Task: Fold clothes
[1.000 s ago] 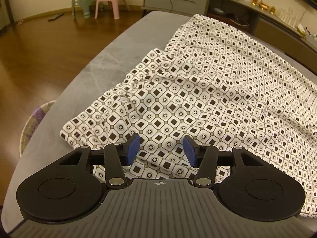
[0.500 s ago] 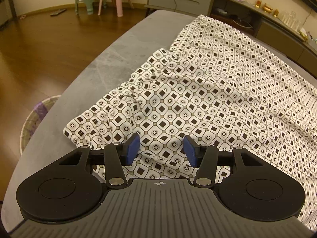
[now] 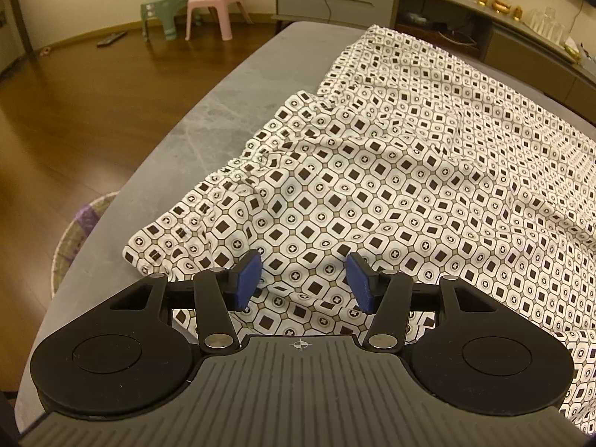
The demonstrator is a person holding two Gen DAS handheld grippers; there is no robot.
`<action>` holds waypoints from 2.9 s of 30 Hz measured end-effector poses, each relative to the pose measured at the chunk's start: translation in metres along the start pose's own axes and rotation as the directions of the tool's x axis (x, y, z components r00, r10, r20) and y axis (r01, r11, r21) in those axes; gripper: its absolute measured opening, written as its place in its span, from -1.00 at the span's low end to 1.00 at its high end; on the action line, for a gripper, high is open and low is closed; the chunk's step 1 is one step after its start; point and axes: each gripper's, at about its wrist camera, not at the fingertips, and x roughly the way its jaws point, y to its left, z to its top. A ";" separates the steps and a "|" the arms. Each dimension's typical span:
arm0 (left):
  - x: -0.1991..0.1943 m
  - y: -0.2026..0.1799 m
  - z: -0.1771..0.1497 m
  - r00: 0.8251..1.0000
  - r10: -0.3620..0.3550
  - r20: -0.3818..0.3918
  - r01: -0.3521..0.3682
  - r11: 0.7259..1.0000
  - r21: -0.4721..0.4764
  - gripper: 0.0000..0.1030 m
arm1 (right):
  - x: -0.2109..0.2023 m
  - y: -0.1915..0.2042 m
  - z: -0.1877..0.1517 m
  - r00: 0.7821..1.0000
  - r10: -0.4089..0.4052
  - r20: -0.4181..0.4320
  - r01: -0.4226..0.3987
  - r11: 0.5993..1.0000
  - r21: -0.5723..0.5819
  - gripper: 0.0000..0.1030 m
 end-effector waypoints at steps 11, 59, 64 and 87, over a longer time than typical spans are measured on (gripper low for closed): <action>-0.005 -0.005 0.004 1.000 0.000 -0.004 0.000 1.000 -0.028 -0.08 | 0.024 0.031 0.038 0.878 -0.452 0.159 0.478 0.847 -0.234 -0.88; 0.005 0.045 0.009 0.995 0.100 0.005 -0.100 0.995 0.000 0.36 | 0.012 0.044 0.044 0.974 -0.140 0.175 0.145 0.989 -0.016 0.06; -0.005 0.045 0.007 0.993 0.118 0.008 -0.117 0.992 -0.048 0.15 | -0.011 0.010 0.036 0.970 -0.157 0.184 0.137 0.984 0.117 -0.36; -0.019 -0.017 0.031 0.995 -0.045 0.093 0.038 0.996 0.078 0.26 | -0.081 0.031 -0.029 0.983 -0.124 0.138 0.128 0.992 -0.020 -0.30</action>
